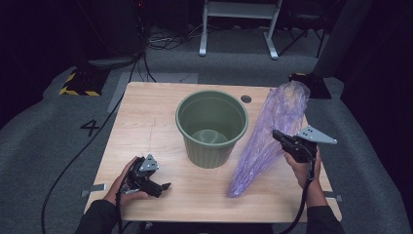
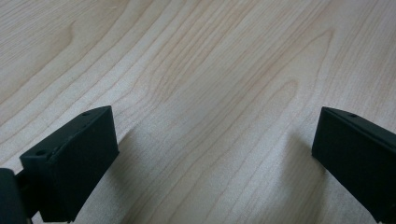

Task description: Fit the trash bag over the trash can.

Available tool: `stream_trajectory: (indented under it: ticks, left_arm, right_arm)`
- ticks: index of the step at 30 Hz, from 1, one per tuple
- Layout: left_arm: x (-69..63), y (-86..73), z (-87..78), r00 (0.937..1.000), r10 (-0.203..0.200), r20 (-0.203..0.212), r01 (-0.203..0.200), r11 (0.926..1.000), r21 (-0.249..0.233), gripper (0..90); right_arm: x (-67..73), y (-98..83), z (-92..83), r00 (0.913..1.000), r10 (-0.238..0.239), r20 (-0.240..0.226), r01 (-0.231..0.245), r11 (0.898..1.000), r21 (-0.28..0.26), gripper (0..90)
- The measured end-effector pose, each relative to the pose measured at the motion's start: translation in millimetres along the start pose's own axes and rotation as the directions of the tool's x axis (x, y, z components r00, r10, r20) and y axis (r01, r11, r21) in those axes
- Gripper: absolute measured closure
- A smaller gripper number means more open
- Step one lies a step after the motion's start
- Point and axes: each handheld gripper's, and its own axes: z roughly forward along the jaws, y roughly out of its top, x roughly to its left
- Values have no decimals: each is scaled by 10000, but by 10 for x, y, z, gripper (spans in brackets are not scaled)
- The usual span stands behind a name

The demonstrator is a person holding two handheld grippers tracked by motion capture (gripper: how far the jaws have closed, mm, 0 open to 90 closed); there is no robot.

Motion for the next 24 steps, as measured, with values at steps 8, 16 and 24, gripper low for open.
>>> stream_trajectory:
  ticks: [8, 16, 24]
  left_arm:
    - [8, 19, 18, 10000, 48, 35, -48, 10000, -13, 0]
    - [4, 26, 17, 10000, 60, 20, -60, 10000, 5, 13]
    - [-7, 30, 1, 10000, 3, 27, -3, 10000, -48, 61]
  right_arm:
    - [4, 288, -166, 9996, -284, 29, 285, 9981, -543, 900]
    - [-26, 676, -291, 9977, -675, 74, 679, 9906, -1190, 900]
    - [31, 976, -305, 9944, -1046, -166, 1004, 9808, -1670, 900]
